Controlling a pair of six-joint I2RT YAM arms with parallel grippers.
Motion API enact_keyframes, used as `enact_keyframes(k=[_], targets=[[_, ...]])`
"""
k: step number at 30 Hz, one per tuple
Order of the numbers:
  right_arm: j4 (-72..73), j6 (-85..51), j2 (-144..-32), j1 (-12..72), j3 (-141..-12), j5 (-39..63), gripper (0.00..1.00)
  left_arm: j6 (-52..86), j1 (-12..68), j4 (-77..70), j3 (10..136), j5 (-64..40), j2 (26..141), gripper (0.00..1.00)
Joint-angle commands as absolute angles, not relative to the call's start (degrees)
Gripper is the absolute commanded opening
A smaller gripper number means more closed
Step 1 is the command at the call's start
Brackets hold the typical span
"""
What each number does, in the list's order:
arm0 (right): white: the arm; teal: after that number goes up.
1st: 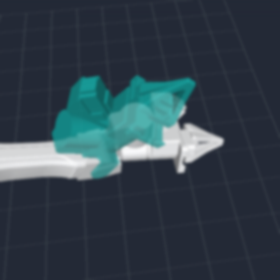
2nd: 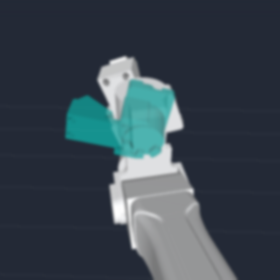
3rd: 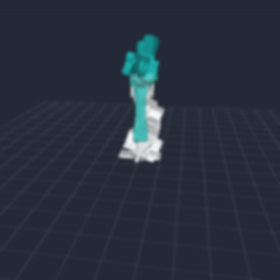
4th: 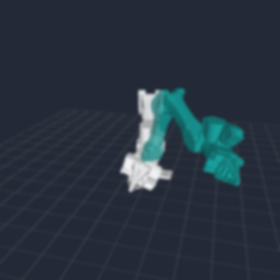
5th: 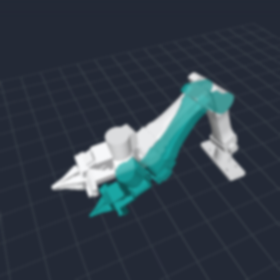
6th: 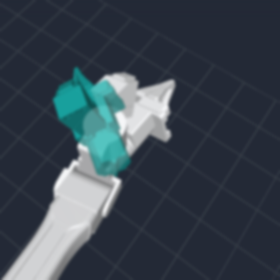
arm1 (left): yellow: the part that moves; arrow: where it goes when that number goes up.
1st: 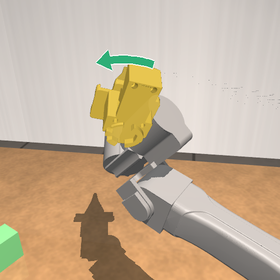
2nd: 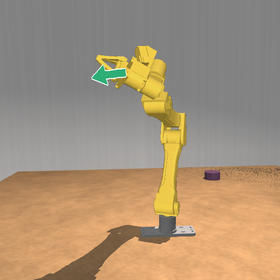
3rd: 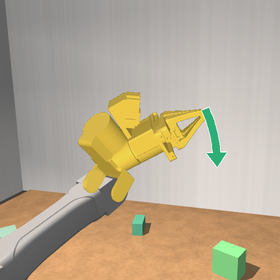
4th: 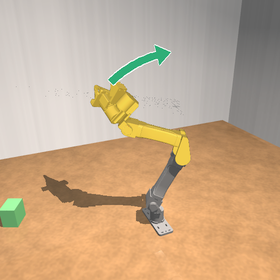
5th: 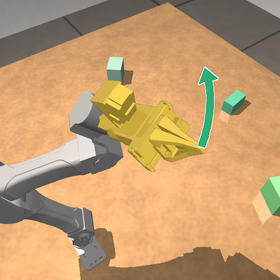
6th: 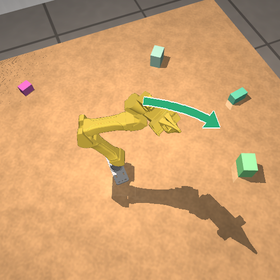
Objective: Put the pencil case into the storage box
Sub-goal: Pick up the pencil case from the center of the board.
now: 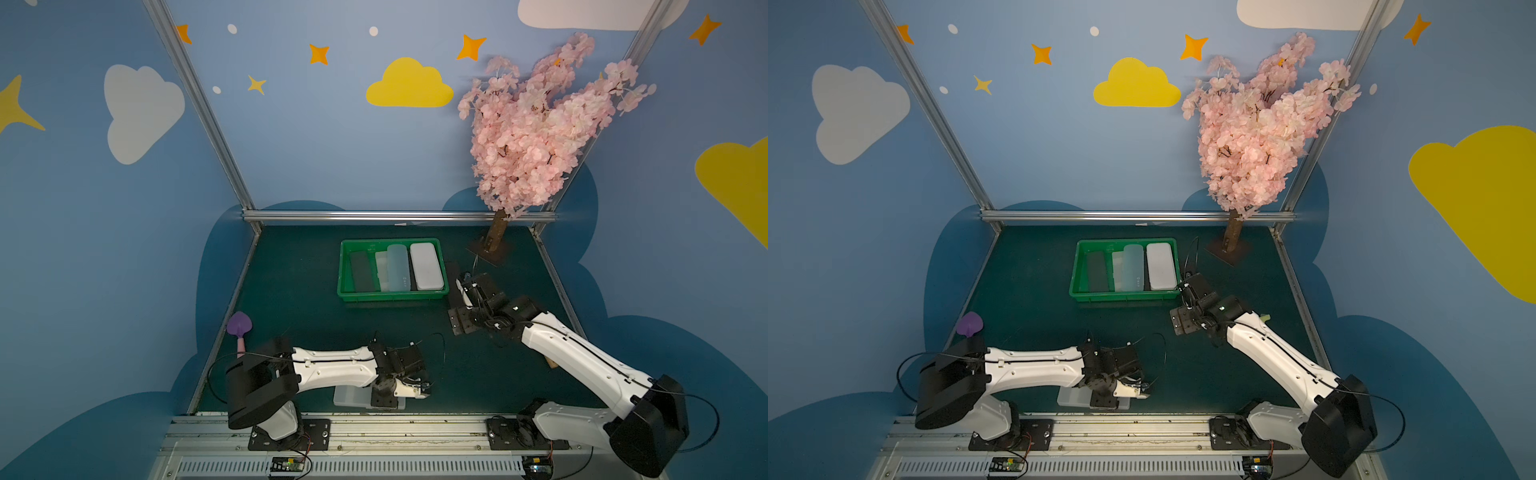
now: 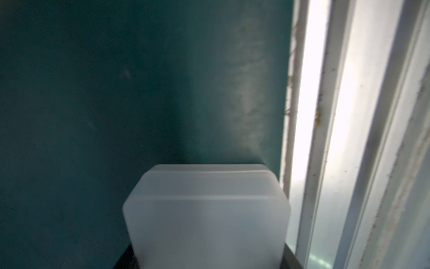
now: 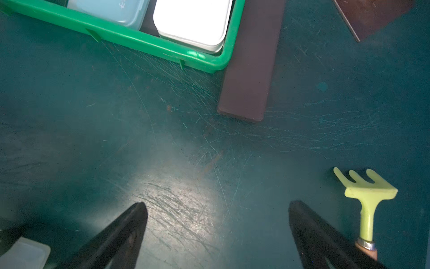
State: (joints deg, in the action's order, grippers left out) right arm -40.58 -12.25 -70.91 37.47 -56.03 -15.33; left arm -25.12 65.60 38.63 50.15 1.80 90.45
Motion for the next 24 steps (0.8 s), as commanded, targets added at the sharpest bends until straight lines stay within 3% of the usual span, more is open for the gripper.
enact_keyframes(k=[1, 5, 12, 24], targets=[[-39.3, -12.7, -72.1, 37.2, -58.1, -14.8, 0.99, -24.3, 62.6, 43.0, 53.5, 3.0, 89.9, 0.36], [-39.0, -12.4, -73.3, 37.1, -59.5, -14.7, 0.99, -21.2, 57.7, 44.7, 56.9, 4.1, 87.8, 0.30], [-38.8, -12.6, -74.3, 36.6, -60.5, -14.3, 0.99, -9.4, 46.8, 52.8, 69.4, 10.1, 89.5, 0.34], [-38.1, -13.1, -75.8, 36.4, -61.7, -11.6, 0.98, 9.0, 29.2, 68.2, 113.1, 9.4, 112.1, 0.32]])
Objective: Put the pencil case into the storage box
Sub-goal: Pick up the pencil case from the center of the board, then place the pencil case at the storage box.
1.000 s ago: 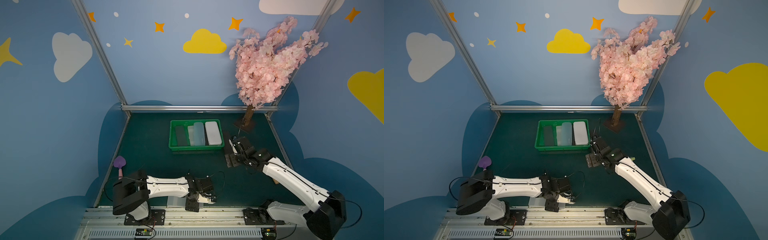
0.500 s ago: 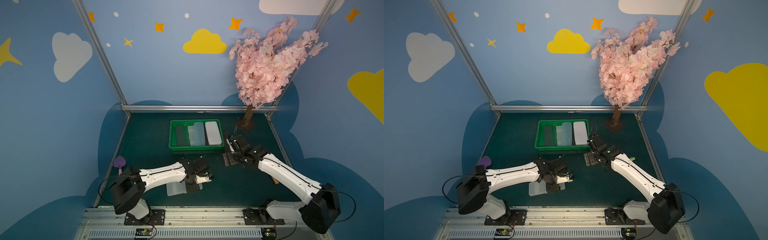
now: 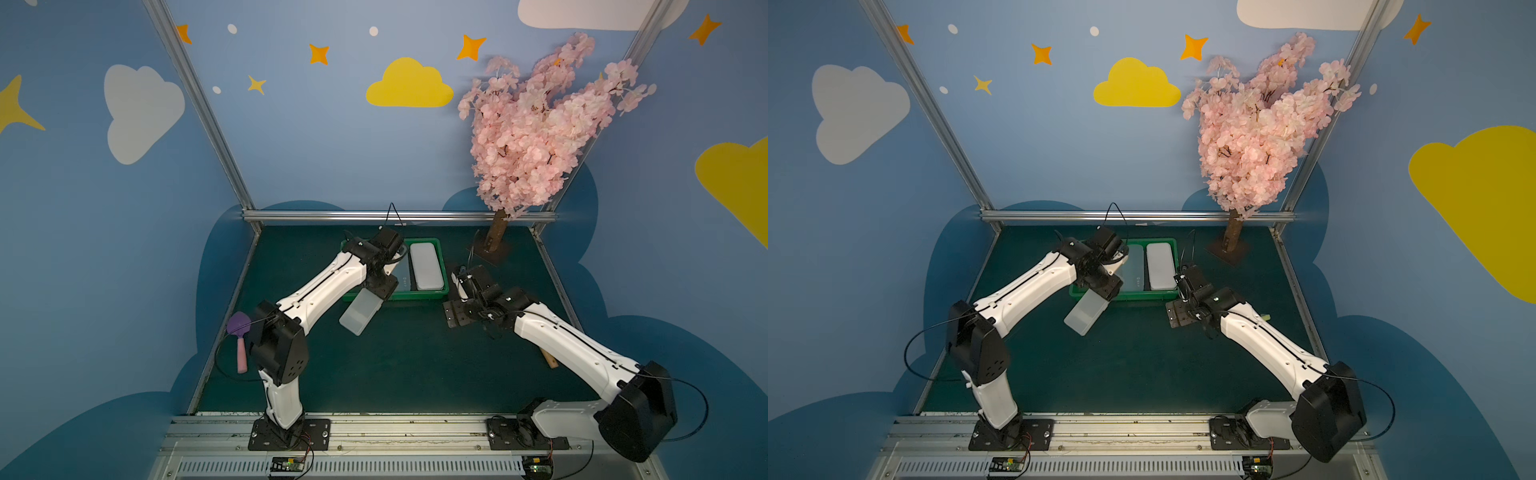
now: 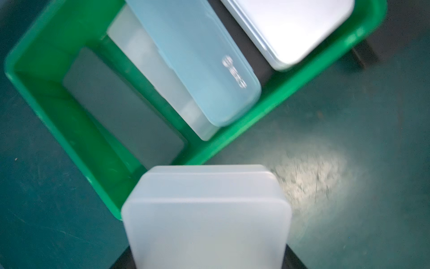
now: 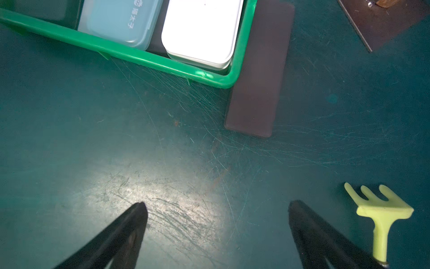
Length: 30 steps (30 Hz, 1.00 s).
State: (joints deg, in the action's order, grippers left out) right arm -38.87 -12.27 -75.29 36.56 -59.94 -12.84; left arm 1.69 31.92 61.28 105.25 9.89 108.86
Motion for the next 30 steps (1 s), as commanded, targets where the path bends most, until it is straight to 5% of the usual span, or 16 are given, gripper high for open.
enact_keyframes(k=[1, 7, 15, 30], targets=[[-38.1, -13.4, -75.8, 36.4, -61.8, -11.3, 0.98, 10.4, 27.9, 69.8, 117.4, 9.1, 114.6, 0.32], [-38.1, -15.0, -77.6, 36.4, -63.2, -9.0, 0.98, 17.0, 22.0, 79.8, 143.3, 9.9, 131.0, 0.32], [-38.2, -14.5, -82.3, 36.3, -67.6, -7.3, 0.98, 22.8, 19.6, 78.2, 157.1, 10.4, 144.1, 0.34], [-38.1, -12.7, -88.5, 35.0, -71.4, -6.0, 0.98, 24.9, 19.4, 72.3, 159.1, 12.0, 150.8, 0.33]])
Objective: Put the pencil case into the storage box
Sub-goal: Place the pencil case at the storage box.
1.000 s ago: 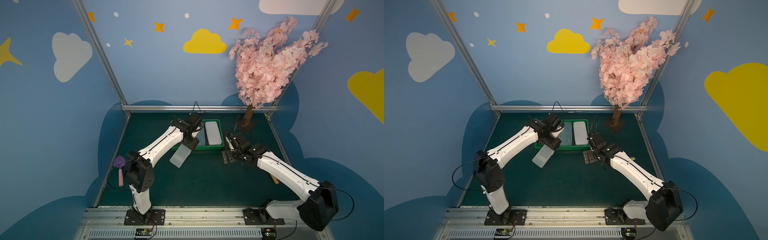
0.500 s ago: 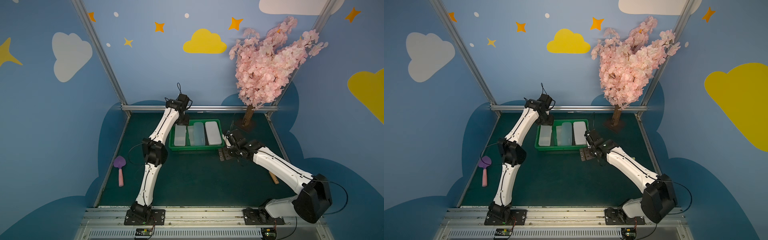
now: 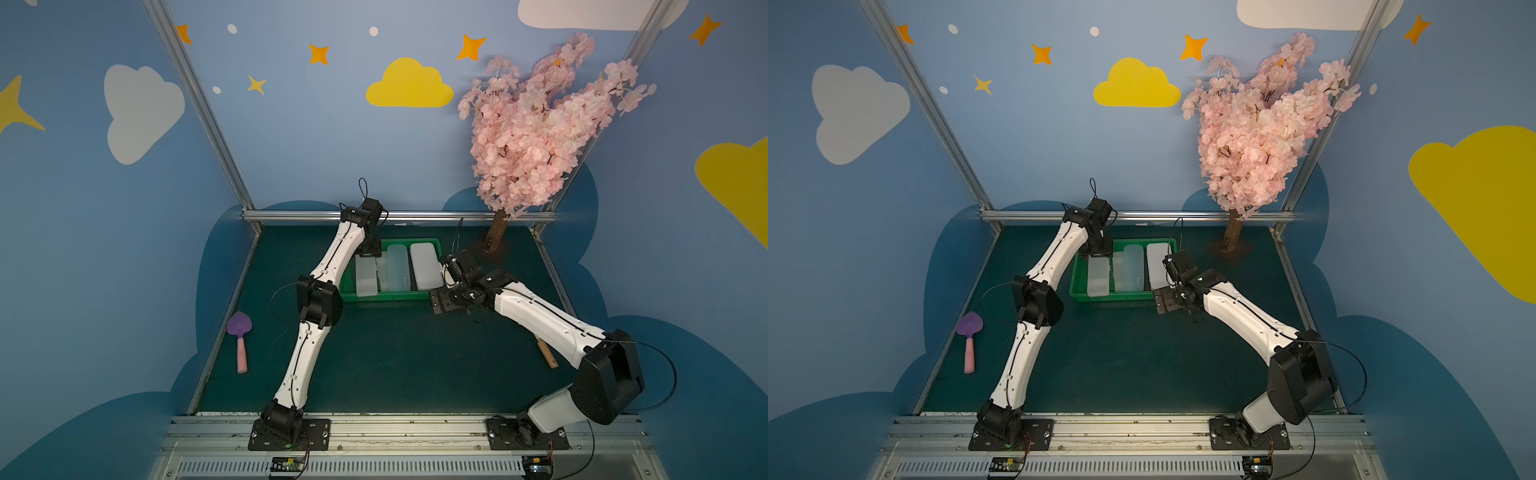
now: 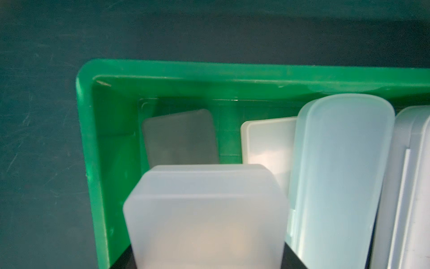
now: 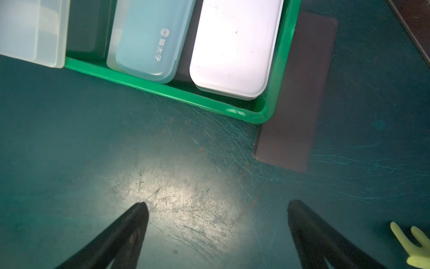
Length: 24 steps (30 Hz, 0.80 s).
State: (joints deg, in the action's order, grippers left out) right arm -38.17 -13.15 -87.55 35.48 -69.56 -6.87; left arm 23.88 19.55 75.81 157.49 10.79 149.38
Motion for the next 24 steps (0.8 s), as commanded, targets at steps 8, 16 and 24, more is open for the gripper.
enact_keyframes(k=[8, 16, 24], targets=[[-38.1, -13.0, -90.8, 34.5, -73.1, -5.4, 0.98, 25.6, 19.0, 67.4, 159.1, 10.3, 150.7, 0.32], [-38.2, -12.9, -91.1, 34.5, -73.1, -5.1, 0.98, 25.7, 19.0, 66.8, 159.1, 8.3, 152.9, 0.32], [-39.5, -12.9, -90.8, 34.5, -72.3, -4.0, 0.98, 26.9, 19.6, 68.1, 159.1, 2.8, 156.0, 0.45]])
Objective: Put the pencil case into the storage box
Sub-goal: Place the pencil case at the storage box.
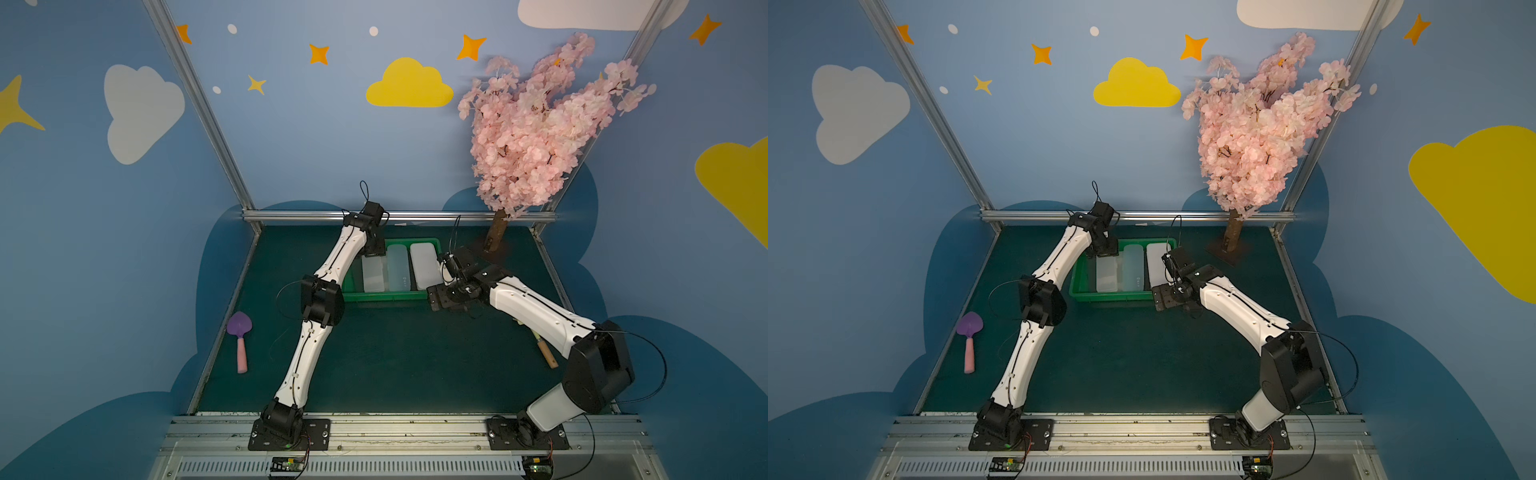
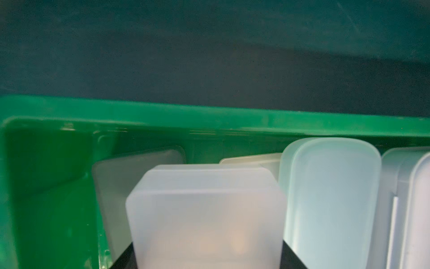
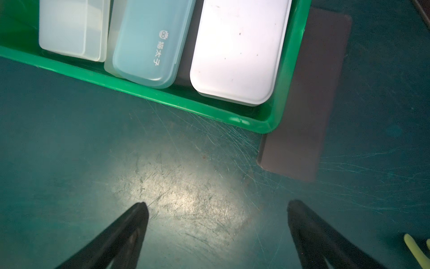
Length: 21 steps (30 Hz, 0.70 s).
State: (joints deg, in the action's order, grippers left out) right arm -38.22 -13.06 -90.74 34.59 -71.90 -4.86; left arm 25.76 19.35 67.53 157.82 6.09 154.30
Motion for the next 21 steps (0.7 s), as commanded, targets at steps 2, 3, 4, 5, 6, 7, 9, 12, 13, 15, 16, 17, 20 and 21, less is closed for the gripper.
enact_keyframes(k=[2, 3, 4, 5, 6, 7, 9, 12, 13, 15, 16, 17, 20, 21], targets=[[-39.6, -13.1, -90.6, 34.5, -72.1, -4.0, 0.97, 27.6, 19.7, 67.9, 159.1, 0.9, 156.4, 0.56], [-39.6, -13.2, -90.4, 34.5, -71.9, -4.0, 0.97, 27.6, 19.7, 67.8, 159.1, 0.1, 156.5, 0.60], [-39.6, -13.3, -90.2, 34.5, -71.8, -4.0, 0.98, 27.3, 19.7, 67.8, 159.0, -0.4, 156.5, 0.64], [-39.6, -13.4, -90.1, 34.5, -71.7, -4.2, 0.98, 27.3, 19.7, 67.7, 159.0, -0.9, 156.4, 0.67], [-39.6, -13.5, -89.8, 34.5, -71.6, -4.4, 0.98, 27.2, 19.8, 67.7, 159.0, -1.2, 156.3, 0.71], [-39.6, -13.7, -89.6, 34.5, -71.4, -4.5, 0.98, 27.0, 19.8, 67.7, 159.0, -1.4, 156.0, 0.74], [-39.7, -14.4, -89.2, 34.4, -71.2, -5.1, 0.98, 26.7, 19.9, 67.6, 159.0, -1.7, 155.5, 0.79], [-39.7, -16.1, -88.2, 33.9, -71.0, -5.9, 0.98, 26.2, 20.2, 66.9, 158.2, -2.5, 154.3, 0.85], [-39.6, -16.7, -87.9, 33.6, -71.0, -6.0, 0.98, 26.2, 20.1, 66.6, 157.7, -2.5, 154.0, 0.86], [-39.7, -17.6, -87.4, 33.1, -70.9, -6.1, 0.98, 26.0, 20.1, 66.6, 157.0, -2.3, 153.5, 0.87], [-39.8, -17.9, -87.2, 32.9, -70.9, -6.4, 0.98, 25.9, 20.1, 66.7, 156.9, -2.2, 153.4, 0.87], [-39.9, -18.3, -86.9, 32.6, -71.0, -6.7, 0.98, 25.8, 20.2, 66.8, 156.8, -2.1, 153.2, 0.87], [-40.3, -19.6, -85.9, 31.2, -70.6, -7.9, 0.98, 25.1, 20.2, 67.4, 156.4, -0.9, 152.3, 0.87], [-40.4, -20.0, -85.5, 30.5, -70.3, -7.8, 0.98, 24.8, 20.3, 67.6, 156.0, -0.1, 151.9, 0.86]])
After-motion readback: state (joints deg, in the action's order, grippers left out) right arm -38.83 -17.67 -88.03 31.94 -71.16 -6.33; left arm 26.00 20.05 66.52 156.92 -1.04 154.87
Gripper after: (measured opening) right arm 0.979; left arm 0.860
